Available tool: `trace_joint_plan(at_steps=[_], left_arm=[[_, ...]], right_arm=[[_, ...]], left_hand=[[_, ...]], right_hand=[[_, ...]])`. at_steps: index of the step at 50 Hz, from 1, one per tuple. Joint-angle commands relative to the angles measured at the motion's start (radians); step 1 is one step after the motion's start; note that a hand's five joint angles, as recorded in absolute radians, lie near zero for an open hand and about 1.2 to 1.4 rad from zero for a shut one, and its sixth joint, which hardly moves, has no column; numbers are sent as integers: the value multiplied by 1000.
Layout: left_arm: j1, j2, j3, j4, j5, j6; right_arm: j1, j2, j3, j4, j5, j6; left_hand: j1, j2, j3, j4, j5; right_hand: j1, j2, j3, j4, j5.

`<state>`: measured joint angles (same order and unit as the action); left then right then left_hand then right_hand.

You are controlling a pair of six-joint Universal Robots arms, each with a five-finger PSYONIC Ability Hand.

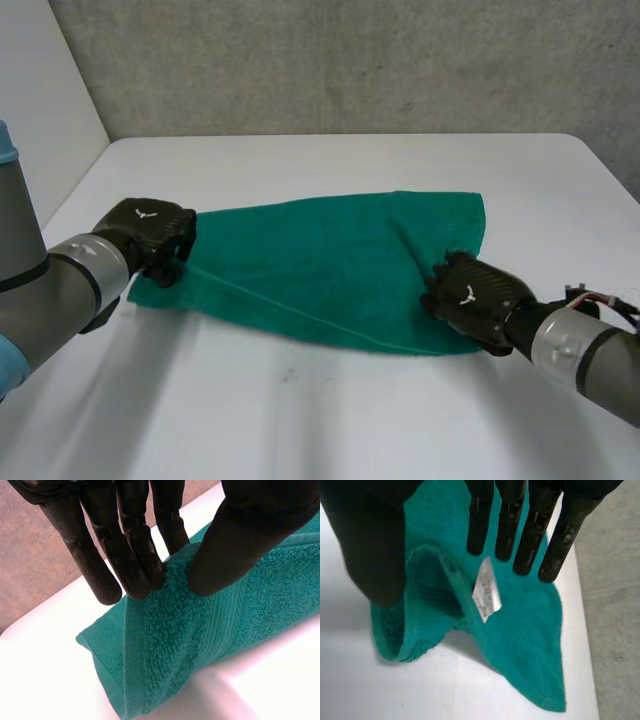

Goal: Fold the towel.

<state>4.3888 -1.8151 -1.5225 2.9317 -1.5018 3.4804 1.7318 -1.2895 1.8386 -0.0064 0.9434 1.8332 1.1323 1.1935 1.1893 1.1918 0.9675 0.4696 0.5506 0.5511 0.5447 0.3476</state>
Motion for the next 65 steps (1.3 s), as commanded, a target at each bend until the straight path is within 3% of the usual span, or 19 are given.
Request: trace_joint_plan(at_steps=[1, 3, 8, 12, 13, 17, 20, 24, 28, 29, 30, 36, 43, 51, 58, 65], left_arm=[[6, 10, -10, 1, 0, 0], [8, 10, -11, 1, 0, 0], [23, 14, -21, 1, 2, 2], [54, 28, -22, 1, 2, 0], [67, 36, -22, 1, 2, 0], [93, 60, -25, -2, 2, 0], [101, 85, -31, -3, 3, -6], [104, 121, -64, -2, 18, -18], [97, 120, -103, 1, 70, -26], [97, 120, -104, 1, 71, -26], [97, 118, -107, 4, 74, -26], [104, 102, -102, 44, 74, -35], [107, 103, -62, 47, 71, -72], [78, 151, 4, 38, 69, -193], [44, 250, 85, 35, 66, -313], [21, 266, 177, 14, 64, -409]], right_arm=[[5, 140, -76, -32, 17, -44], [3, 147, -88, -47, 23, -58], [-8, 139, -117, -110, 37, -37], [-27, 14, -162, -153, 115, 168], [-47, -31, -185, -153, 159, 287], [-87, -63, -240, -132, 230, 562], [-103, -92, -262, -63, 247, 649], [-171, -174, -257, 128, 230, 660], [-179, -160, -248, 183, 206, 655], [-179, -146, -242, 192, 198, 655], [-181, -140, -236, 195, 196, 655], [-186, -132, -130, 178, 138, 655], [-186, -131, 2, 154, 42, 655], [-158, -80, 59, 82, 29, 758], [1, -37, 39, 3, 37, 1107], [118, -25, 36, -92, 70, 1308]], left_hand=[[264, 203, 207, 204, 254], [264, 203, 207, 204, 254], [264, 203, 207, 204, 254], [264, 203, 207, 204, 254], [264, 203, 207, 204, 254], [264, 203, 207, 204, 254], [264, 203, 207, 204, 254], [264, 203, 207, 204, 254], [264, 203, 207, 204, 254], [264, 203, 207, 204, 254], [264, 203, 207, 204, 254], [264, 203, 207, 204, 254], [264, 203, 207, 204, 254], [264, 203, 207, 204, 254], [264, 203, 207, 204, 254], [264, 203, 207, 204, 254]], right_hand=[[655, 574, 574, 580, 603], [925, 844, 844, 850, 873], [927, 846, 845, 852, 874], [927, 846, 845, 852, 874], [927, 846, 845, 852, 874], [927, 846, 845, 852, 874], [927, 846, 845, 852, 874], [927, 846, 845, 852, 874], [867, 786, 785, 792, 814], [450, 369, 369, 375, 398], [263, 182, 182, 188, 211], [-52, -133, -134, -128, -105], [-59, -140, -140, -134, -111], [-35, -116, -117, -110, -88], [-62, -143, -143, -137, -114], [-62, -143, -143, -137, -114]])
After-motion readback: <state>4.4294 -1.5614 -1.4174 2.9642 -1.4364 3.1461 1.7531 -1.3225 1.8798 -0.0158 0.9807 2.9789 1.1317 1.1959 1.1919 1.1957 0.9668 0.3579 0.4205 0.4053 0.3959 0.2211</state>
